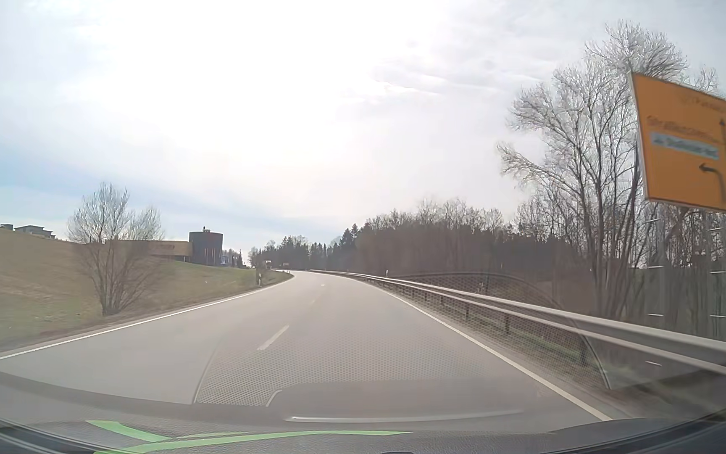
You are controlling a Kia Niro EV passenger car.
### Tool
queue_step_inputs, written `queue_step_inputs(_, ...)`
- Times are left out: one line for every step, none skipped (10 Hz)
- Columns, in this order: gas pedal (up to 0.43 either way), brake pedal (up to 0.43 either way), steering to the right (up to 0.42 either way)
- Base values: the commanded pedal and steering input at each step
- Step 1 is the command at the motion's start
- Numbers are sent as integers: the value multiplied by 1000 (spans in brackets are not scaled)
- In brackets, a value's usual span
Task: Follow the waypoints while adhering to traffic rules and regulations
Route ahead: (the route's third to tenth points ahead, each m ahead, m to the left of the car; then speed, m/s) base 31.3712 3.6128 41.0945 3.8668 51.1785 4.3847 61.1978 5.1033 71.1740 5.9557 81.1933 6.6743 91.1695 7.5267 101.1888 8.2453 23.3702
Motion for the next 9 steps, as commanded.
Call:
queue_step_inputs(268, 0, -6)
queue_step_inputs(268, 0, -6)
queue_step_inputs(268, 0, -7)
queue_step_inputs(268, 0, -9)
queue_step_inputs(268, 0, -10)
queue_step_inputs(268, 0, -10)
queue_step_inputs(268, 0, -10)
queue_step_inputs(268, 0, -9)
queue_step_inputs(268, 0, -7)
